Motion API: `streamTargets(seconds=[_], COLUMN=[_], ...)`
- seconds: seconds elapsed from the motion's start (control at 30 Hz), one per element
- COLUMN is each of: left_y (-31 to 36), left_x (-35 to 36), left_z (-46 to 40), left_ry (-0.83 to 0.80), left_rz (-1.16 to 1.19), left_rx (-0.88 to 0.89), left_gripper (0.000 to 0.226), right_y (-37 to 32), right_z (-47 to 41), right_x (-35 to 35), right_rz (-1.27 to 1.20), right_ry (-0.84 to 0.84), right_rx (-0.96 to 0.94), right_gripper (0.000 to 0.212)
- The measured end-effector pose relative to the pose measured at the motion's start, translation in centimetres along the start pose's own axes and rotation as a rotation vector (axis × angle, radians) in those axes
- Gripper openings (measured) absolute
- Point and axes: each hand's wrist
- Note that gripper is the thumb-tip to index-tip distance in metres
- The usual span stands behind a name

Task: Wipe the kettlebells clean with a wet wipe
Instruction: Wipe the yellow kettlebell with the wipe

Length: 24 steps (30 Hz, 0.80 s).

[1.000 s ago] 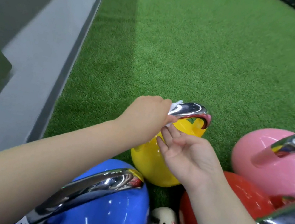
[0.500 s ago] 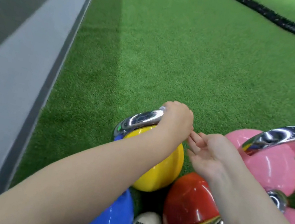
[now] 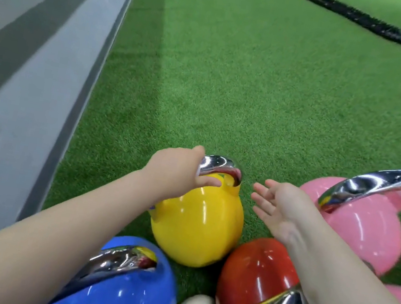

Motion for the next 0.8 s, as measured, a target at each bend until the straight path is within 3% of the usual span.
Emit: streamTargets(seconds=[0.2,0.33,0.4,0.47,0.57,0.67,0.8], left_y=[3.5,6.9,7.7,7.5,5.5,3.4,0.3], left_x=[-0.4,0.7,1.3,1.1,-0.1,-1.6,-2.4], left_z=[-4.1,-7.1,-7.3,-6.3,-4.4,-2.5,-0.8], left_ry=[-0.024,-0.225,-0.239,-0.128,0.057,0.033,0.058], left_rz=[-0.190,-0.487,-0.516,-0.405,-0.049,0.336,0.715], left_rx=[0.074,0.077,0.078,0.056,-0.012,-0.081,-0.085], left_gripper=[0.055,0.052,0.048,0.052,0.052,0.040,0.029], right_y=[0.0,0.1,0.2,0.4,0.8,1.2,1.8], right_z=[-0.4,-0.4,-0.6,-0.9,-0.8,-0.5,-0.3], right_x=[-0.3,-0.3,0.0,0.1,0.4,0.9,1.6], right_rz=[-0.053,-0.026,0.016,0.116,0.324,0.539,0.649], right_ry=[0.019,0.033,0.051,0.080,0.110,0.109,0.055], right_rx=[0.070,0.068,0.032,-0.079,-0.338,-0.623,-0.814], right_gripper=[0.036,0.026,0.022,0.026,0.030,0.033,0.039])
Point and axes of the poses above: each hand's wrist, its own z-axis away from the middle knuckle, its own x-axis out of the palm, y = z × x, and after that the axes turned 6 degrees about x, right-handed
